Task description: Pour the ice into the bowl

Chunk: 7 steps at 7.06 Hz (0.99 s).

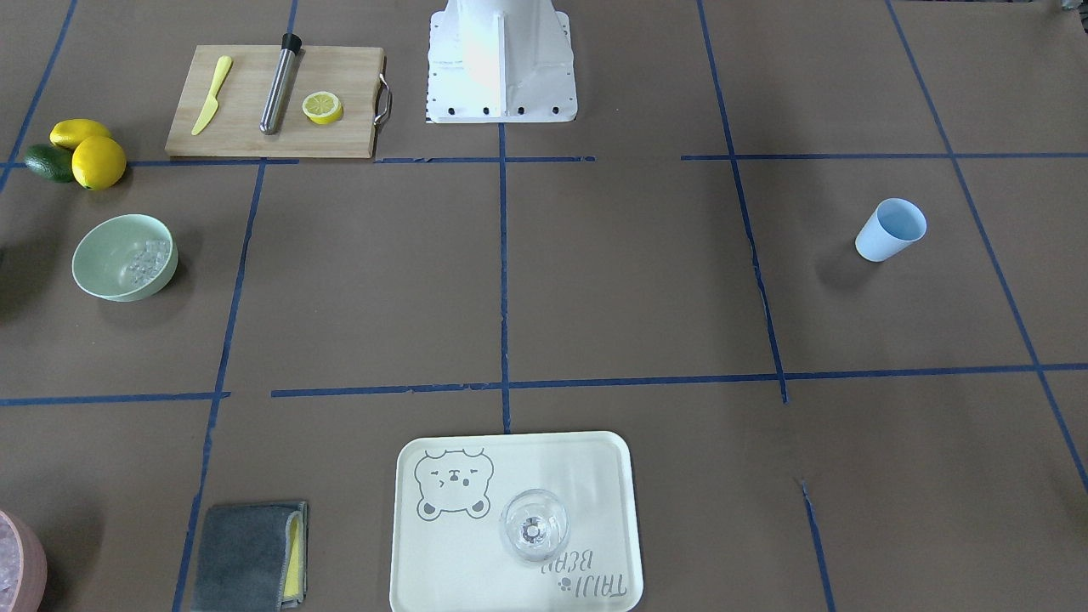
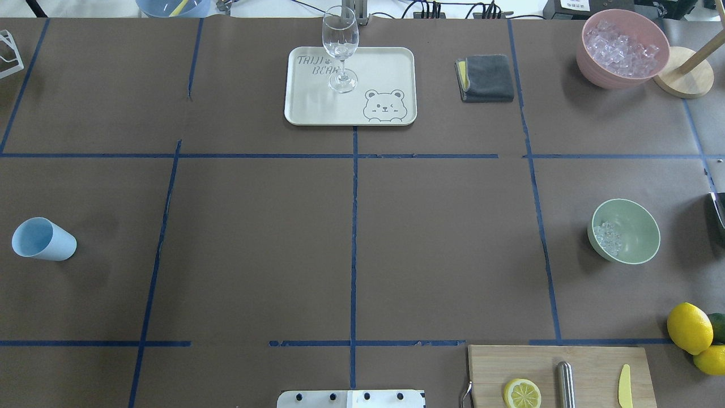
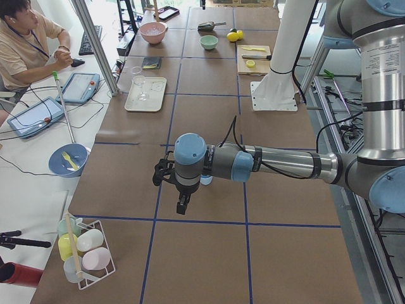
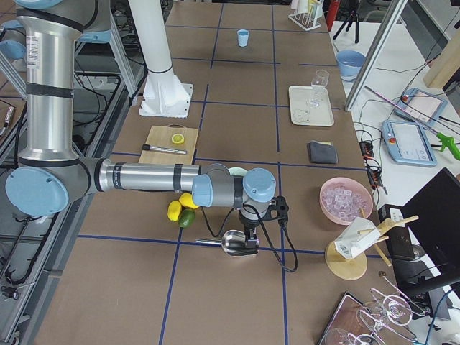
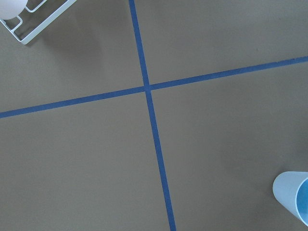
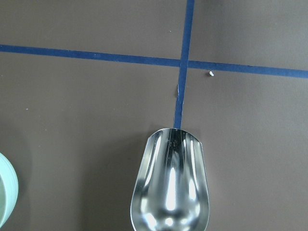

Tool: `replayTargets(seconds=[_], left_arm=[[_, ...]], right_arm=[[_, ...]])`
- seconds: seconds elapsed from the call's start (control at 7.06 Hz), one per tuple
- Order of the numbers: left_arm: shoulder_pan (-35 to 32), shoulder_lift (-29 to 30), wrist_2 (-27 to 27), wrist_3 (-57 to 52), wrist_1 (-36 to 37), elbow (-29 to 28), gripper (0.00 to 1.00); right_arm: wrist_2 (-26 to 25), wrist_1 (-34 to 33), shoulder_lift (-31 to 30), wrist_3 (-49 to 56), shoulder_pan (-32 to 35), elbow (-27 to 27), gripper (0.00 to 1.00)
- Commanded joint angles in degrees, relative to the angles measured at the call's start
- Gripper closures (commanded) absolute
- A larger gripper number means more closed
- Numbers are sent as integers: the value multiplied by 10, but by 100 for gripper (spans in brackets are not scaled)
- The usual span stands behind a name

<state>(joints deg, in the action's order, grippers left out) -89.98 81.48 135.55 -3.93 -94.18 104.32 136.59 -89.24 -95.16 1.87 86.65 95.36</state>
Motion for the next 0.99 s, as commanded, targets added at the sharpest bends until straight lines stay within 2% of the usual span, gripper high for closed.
replayTargets(seconds=[0.0, 0.85], left_arm=[[-5, -4, 1, 1, 2, 13, 0], [-4, 2, 1, 1, 1, 6, 0]], right_arm=[[1, 0, 1, -1, -1, -1, 0], [3, 0, -11, 1, 0, 4, 0]])
